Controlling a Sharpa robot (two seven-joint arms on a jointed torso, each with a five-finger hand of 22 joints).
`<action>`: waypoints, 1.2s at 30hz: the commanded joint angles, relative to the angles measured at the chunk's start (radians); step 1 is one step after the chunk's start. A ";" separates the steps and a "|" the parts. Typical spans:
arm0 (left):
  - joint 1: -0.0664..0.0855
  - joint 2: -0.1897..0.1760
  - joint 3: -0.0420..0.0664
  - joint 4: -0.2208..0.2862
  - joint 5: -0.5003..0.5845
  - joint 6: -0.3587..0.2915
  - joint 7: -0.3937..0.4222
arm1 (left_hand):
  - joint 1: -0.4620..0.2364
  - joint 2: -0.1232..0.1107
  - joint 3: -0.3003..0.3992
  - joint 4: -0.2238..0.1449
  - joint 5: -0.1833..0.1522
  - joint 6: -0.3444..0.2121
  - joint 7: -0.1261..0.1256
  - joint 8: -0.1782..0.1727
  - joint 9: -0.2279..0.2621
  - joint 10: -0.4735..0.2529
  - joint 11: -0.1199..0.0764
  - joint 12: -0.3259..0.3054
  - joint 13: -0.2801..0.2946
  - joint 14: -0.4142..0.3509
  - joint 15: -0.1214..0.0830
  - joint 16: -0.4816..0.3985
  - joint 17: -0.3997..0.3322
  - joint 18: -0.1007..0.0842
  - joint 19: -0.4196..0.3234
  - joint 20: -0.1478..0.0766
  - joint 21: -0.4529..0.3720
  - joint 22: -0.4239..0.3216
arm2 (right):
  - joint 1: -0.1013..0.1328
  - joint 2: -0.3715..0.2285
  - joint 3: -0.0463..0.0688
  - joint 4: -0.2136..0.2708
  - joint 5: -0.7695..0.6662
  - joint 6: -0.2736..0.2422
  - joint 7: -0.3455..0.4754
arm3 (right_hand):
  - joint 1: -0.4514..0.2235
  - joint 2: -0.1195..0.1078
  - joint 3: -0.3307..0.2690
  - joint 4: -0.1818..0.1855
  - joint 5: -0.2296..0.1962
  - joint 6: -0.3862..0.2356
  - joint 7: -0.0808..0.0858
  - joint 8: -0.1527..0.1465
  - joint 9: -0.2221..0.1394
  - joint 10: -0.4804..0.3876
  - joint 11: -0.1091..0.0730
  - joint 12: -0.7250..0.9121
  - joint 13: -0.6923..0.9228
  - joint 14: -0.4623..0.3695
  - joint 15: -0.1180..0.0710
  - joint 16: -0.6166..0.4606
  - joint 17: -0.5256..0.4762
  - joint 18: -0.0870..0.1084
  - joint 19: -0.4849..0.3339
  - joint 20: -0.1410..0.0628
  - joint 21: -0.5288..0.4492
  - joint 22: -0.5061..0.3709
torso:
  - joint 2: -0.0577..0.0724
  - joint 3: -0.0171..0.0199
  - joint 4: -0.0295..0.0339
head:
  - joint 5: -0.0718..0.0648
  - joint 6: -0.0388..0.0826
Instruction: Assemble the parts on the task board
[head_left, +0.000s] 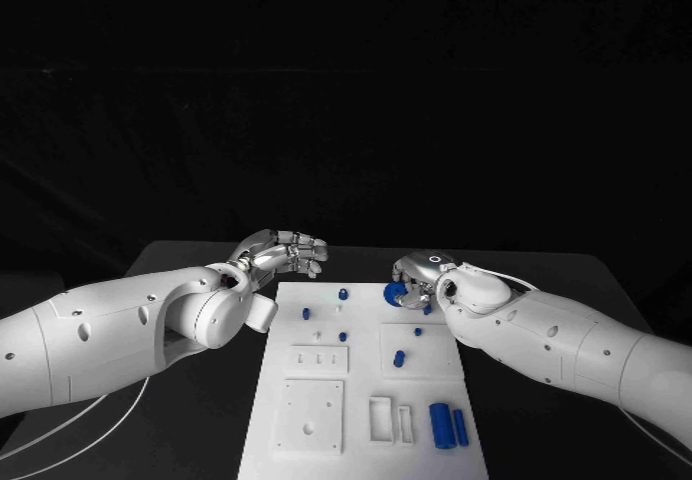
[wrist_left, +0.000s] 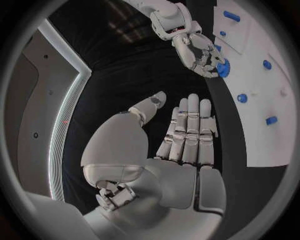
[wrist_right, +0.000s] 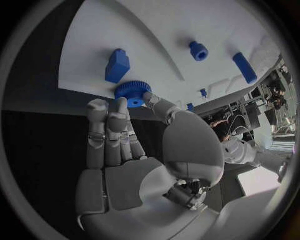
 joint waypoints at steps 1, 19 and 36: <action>0.001 0.001 0.001 0.001 -0.003 0.014 0.007 | -0.005 -0.001 0.000 -0.005 0.000 0.004 0.000 -0.003 0.001 0.004 0.000 -0.005 0.001 -0.005 0.000 0.004 0.001 0.016 -0.008 0.002 0.004 0.019 | -0.006 -0.007 -0.004 0.003 0.018 0.030 0.007 | -0.015 0.000 0.004 -0.003 0.004 0.002 -0.004 0.005 0.001 -0.040 -0.007 0.113 0.079 -0.003 -0.011 0.006 0.010 0.084 -0.013 -0.003 0.014 0.022 | -0.001 0.0000 0.0019 | -0.001 -0.001; 0.001 0.000 0.001 0.001 -0.003 0.014 0.007 | -0.006 -0.001 0.001 -0.004 0.000 0.003 -0.001 -0.004 0.002 0.004 0.000 -0.006 0.001 -0.005 0.001 0.003 0.001 0.016 -0.009 0.002 0.004 0.019 | -0.006 -0.011 -0.004 0.000 0.055 0.092 0.008 | -0.039 0.010 -0.034 -0.019 0.011 0.006 -0.005 -0.002 -0.008 -0.073 -0.015 0.519 0.211 -0.006 -0.014 0.068 0.108 0.084 -0.017 -0.018 0.117 0.025 | -0.001 0.0004 0.0019 | -0.001 -0.001; 0.001 -0.002 0.001 0.002 -0.002 0.015 0.005 | -0.009 0.000 0.000 -0.002 0.000 0.003 0.000 -0.005 0.002 0.004 0.001 -0.007 0.002 -0.005 0.001 0.003 0.002 0.016 -0.009 0.002 0.004 0.019 | -0.006 -0.015 -0.004 -0.002 0.074 0.116 0.009 | -0.058 0.029 -0.051 -0.017 0.033 0.048 0.011 0.012 -0.006 -0.078 0.000 0.613 0.197 -0.002 0.001 0.087 0.167 0.084 -0.023 -0.023 0.178 0.023 | -0.001 0.0007 0.0017 | -0.002 -0.004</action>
